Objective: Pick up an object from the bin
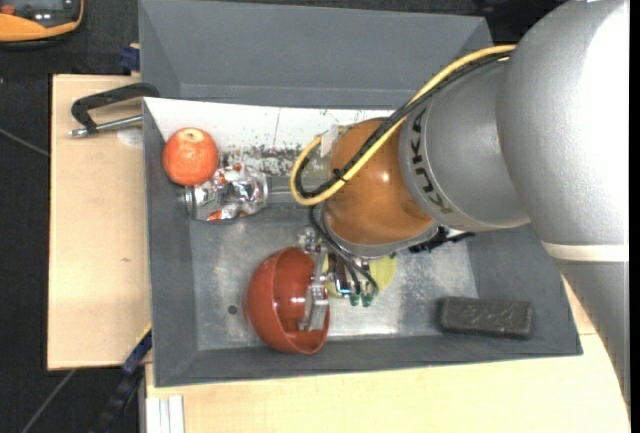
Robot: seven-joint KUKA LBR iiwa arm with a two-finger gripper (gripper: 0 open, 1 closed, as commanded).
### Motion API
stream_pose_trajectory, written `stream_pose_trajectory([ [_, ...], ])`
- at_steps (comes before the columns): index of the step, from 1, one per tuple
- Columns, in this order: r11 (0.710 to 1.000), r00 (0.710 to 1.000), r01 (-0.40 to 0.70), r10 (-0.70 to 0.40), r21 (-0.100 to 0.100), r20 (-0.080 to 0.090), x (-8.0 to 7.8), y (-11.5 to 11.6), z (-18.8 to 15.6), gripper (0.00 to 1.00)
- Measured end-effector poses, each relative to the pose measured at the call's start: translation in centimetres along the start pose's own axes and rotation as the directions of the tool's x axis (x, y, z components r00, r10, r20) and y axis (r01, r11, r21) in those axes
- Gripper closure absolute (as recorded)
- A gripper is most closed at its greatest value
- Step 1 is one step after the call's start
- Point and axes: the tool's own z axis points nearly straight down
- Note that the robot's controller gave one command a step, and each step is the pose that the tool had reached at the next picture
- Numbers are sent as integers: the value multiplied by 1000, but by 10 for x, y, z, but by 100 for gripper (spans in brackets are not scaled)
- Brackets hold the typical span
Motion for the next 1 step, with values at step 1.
stream_pose_trajectory([
  [1, 1000, 1000, -3, 3, -7, 27, -8, 2, -8, 100],
])
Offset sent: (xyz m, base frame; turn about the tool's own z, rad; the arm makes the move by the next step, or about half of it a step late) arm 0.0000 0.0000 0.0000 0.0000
